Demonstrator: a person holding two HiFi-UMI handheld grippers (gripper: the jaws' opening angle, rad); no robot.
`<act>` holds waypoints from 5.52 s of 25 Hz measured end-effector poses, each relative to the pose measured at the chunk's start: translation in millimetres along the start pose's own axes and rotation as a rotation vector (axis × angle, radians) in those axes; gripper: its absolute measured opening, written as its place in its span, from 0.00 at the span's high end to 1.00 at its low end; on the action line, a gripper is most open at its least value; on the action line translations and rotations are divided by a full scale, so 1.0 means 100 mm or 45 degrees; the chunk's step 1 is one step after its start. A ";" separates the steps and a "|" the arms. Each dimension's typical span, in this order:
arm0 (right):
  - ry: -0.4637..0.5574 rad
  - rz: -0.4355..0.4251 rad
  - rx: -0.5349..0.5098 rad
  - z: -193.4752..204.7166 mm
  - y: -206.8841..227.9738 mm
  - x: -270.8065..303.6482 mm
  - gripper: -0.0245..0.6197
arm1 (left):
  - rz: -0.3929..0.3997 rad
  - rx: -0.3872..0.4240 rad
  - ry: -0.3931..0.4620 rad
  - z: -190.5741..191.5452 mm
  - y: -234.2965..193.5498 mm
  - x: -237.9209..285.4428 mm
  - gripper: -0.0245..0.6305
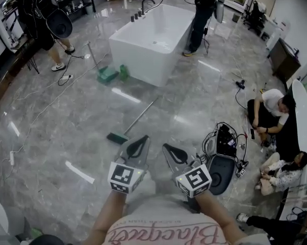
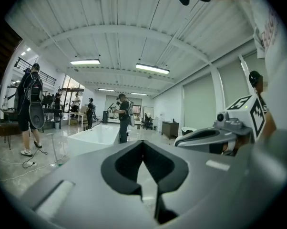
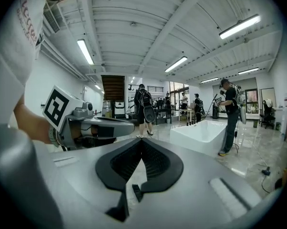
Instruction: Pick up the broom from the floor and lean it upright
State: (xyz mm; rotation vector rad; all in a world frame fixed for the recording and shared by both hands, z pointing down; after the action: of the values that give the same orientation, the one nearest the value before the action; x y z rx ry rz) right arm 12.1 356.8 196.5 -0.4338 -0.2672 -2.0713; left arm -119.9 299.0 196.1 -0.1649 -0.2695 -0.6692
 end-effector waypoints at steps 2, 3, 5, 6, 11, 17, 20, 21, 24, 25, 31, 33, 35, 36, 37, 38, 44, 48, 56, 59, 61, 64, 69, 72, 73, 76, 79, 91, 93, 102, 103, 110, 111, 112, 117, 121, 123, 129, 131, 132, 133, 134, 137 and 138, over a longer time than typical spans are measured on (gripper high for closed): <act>-0.002 0.011 -0.018 -0.12 0.11 0.18 0.96 | 0.023 0.012 -0.004 -0.08 -0.17 0.12 0.96; -0.001 0.018 -0.021 -0.17 0.15 0.25 0.96 | 0.031 0.019 -0.008 -0.10 -0.25 0.17 0.96; -0.006 0.036 -0.004 -0.23 0.25 0.39 0.96 | 0.040 0.020 -0.021 -0.14 -0.39 0.27 0.96; -0.009 0.043 0.013 -0.25 0.31 0.45 0.96 | 0.042 0.016 -0.027 -0.15 -0.46 0.32 0.96; -0.041 0.050 0.030 -0.35 0.55 0.74 0.96 | 0.059 -0.015 -0.058 -0.17 -0.73 0.59 0.96; -0.042 0.008 0.081 -0.40 1.04 1.13 0.96 | 0.030 -0.051 -0.086 -0.17 -1.04 1.09 0.96; -0.041 -0.063 0.049 -0.47 1.31 1.41 0.96 | 0.002 -0.071 -0.098 -0.21 -1.23 1.43 0.96; -0.051 -0.077 0.032 -0.50 1.41 1.51 0.96 | -0.007 -0.073 -0.105 -0.23 -1.31 1.55 0.96; -0.076 -0.125 -0.018 -0.61 1.78 1.80 0.96 | -0.034 -0.097 -0.116 -0.34 -1.50 1.92 0.96; -0.077 -0.137 -0.033 -0.65 1.92 1.89 0.96 | -0.043 -0.103 -0.118 -0.39 -1.56 2.06 0.96; -0.094 -0.190 -0.023 -0.85 2.72 2.36 0.96 | -0.121 -0.129 -0.121 -0.57 -1.88 2.85 0.96; -0.113 -0.204 -0.018 -0.85 2.91 2.50 0.96 | -0.137 -0.120 -0.131 -0.58 -1.97 3.06 0.96; -0.134 -0.210 -0.012 -0.80 3.04 2.65 0.96 | -0.132 -0.114 -0.166 -0.54 -2.06 3.23 0.96; -0.142 -0.214 -0.005 -0.75 3.09 2.72 0.96 | -0.128 -0.116 -0.185 -0.49 -2.10 3.29 0.96; -0.152 -0.221 0.004 -0.69 3.13 2.79 0.96 | -0.130 -0.124 -0.201 -0.44 -2.15 3.34 0.96; -0.165 -0.229 0.016 -0.62 3.16 2.86 0.96 | -0.137 -0.135 -0.213 -0.37 -2.21 3.38 0.96; -0.247 -0.252 0.051 -0.08 3.29 3.40 0.96 | -0.079 -0.141 -0.281 0.18 -2.54 3.70 0.96; -0.271 -0.226 0.037 0.47 3.40 3.96 0.96 | -0.035 -0.104 -0.350 0.88 -2.85 4.05 0.96; -0.334 -0.298 -0.117 1.97 3.65 5.25 0.96 | 0.070 -0.007 -0.475 2.59 -3.38 5.03 0.96; -0.376 -0.303 -0.129 2.48 3.82 5.63 0.96 | 0.154 0.011 -0.561 3.27 -3.48 5.37 0.96; -0.410 -0.299 -0.115 2.81 3.93 5.87 0.96 | 0.220 0.025 -0.641 3.76 -3.51 5.56 0.96; -0.478 -0.342 -0.121 3.28 4.04 6.18 0.96 | 0.298 0.033 -0.794 4.49 -3.50 5.80 0.89; -0.589 -0.395 -0.150 3.83 4.12 6.52 0.96 | 0.306 0.071 -1.045 5.33 -3.48 5.96 0.81; -0.605 -0.417 -0.151 3.97 4.11 6.61 0.96 | 0.306 0.081 -1.178 5.68 -3.50 5.98 0.81; -0.608 -0.433 -0.153 4.00 4.08 6.63 0.96 | 0.312 0.089 -1.219 5.78 -3.50 5.97 0.81; -0.640 -0.502 -0.196 4.08 4.00 6.64 0.96 | 0.323 0.123 -1.314 5.97 -3.45 5.96 0.81; -0.684 -0.519 -0.224 4.19 4.01 6.66 0.96 | 0.290 0.133 -1.360 6.08 -3.44 6.01 0.82; -0.671 -0.454 -0.102 4.36 4.12 6.82 0.96 | 0.233 0.002 -1.373 6.12 -3.48 6.14 0.84; -0.662 -0.448 -0.108 4.32 4.12 6.82 0.96 | 0.220 -0.050 -1.345 6.11 -3.52 6.12 0.84; -0.488 -0.378 -0.164 3.80 4.27 6.72 0.96 | 0.070 -0.066 -1.077 5.31 -4.03 6.24 0.84; -0.473 -0.368 -0.173 3.74 4.29 6.71 0.96 | 0.053 -0.060 -1.035 5.19 -4.08 6.24 0.84; -0.321 -0.264 -0.159 3.25 4.40 6.70 0.96 | -0.013 0.033 -0.705 4.22 -4.30 6.34 0.84; -0.300 -0.251 -0.151 3.18 4.41 6.70 0.96 | -0.021 0.043 -0.666 4.07 -4.31 6.35 0.84; -0.281 -0.238 -0.141 3.12 4.42 6.69 0.96 | -0.030 0.052 -0.625 3.92 -4.33 6.36 0.84; -0.220 -0.199 -0.078 2.97 4.40 6.67 0.96 | -0.066 0.104 -0.400 3.31 -4.41 6.42 0.84; -0.206 -0.178 -0.037 2.97 4.41 6.66 0.96 | -0.118 0.133 -0.235 2.91 -4.50 6.49 0.84; -0.194 -0.165 -0.019 2.97 4.44 6.65 0.96 | -0.139 0.145 -0.170 2.73 -4.54 6.57 0.84; -0.174 -0.137 -0.016 3.00 4.48 6.61 0.96 | -0.147 0.174 -0.085 2.39 -4.60 6.85 0.84; -0.165 -0.124 -0.017 2.99 4.51 6.59 0.96 | -0.153 0.176 -0.076 2.31 -4.64 6.94 0.84; -0.158 -0.115 -0.012 2.98 4.53 6.57 0.96 | -0.156 0.176 -0.073 2.28 -4.66 6.99 0.84; -0.148 -0.106 -0.005 2.96 4.54 6.55 0.96 | -0.158 0.177 -0.071 2.25 -4.67 7.04 0.84; -0.140 -0.100 0.000 2.95 4.55 6.53 0.96 | -0.160 0.179 -0.070 2.22 -4.68 7.09 0.84; -0.127 -0.087 -0.017 2.92 4.57 6.50 0.96 | -0.175 0.190 -0.068 2.15 -4.70 7.20 0.84; -0.126 -0.083 -0.026 2.91 4.57 6.49 0.96 | -0.182 0.196 -0.067 2.13 -4.71 7.22 0.84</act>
State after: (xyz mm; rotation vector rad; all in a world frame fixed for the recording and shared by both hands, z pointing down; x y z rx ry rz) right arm 157.7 -279.2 734.0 -0.5470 -0.3231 -2.1207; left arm 84.2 -439.3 644.8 -0.0156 -0.3850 -0.7833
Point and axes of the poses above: the fingertips, and each gripper's own axes: x forward along the fingers, y to its right, z out of its underside, the point moved 7 cm from there along -x, backward along the fingers, and after that the axes turned 10 degrees about -y, right-handed, at the moved point
